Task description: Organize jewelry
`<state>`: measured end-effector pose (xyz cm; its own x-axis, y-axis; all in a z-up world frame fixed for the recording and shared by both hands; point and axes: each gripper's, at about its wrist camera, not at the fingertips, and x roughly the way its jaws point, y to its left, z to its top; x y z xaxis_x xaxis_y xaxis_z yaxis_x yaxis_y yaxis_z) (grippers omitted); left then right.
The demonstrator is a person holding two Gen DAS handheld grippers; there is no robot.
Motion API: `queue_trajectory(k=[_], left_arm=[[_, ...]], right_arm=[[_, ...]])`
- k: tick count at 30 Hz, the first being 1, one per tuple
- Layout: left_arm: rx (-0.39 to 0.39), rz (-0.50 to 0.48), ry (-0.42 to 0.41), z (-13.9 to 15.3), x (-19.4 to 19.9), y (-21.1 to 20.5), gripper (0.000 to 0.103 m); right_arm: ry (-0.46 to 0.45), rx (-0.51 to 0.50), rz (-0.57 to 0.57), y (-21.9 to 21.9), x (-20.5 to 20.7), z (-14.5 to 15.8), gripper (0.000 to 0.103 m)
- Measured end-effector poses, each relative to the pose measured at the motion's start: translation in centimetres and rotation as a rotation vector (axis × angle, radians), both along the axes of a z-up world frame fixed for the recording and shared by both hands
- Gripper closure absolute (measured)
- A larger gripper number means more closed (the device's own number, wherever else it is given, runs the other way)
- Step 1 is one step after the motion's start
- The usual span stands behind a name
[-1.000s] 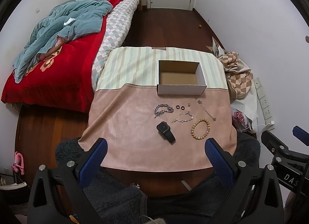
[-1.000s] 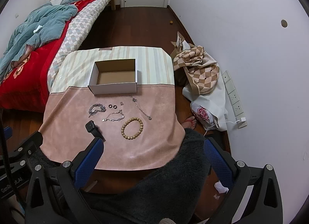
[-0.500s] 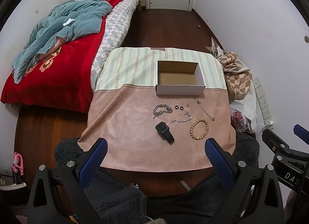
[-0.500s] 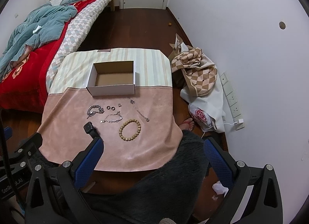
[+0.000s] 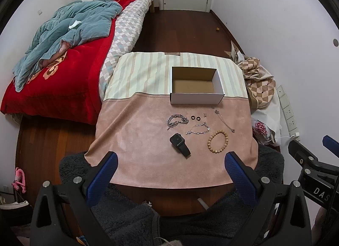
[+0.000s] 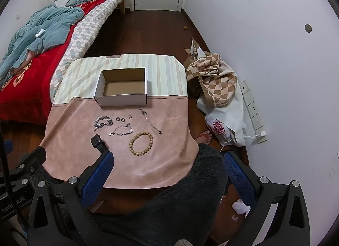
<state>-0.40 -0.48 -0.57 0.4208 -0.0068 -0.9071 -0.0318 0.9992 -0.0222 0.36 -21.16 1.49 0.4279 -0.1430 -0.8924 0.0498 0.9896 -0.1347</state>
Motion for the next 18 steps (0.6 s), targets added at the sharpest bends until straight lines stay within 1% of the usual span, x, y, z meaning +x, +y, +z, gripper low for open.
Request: queue_trajectory(k=[18], left_arm=[[-0.004,-0.004,-0.003,0.55,-0.07,0.09,0.000]], right_arm=[[-0.009,-0.008,0.003,0.23,-0.12,0.24,0.000]])
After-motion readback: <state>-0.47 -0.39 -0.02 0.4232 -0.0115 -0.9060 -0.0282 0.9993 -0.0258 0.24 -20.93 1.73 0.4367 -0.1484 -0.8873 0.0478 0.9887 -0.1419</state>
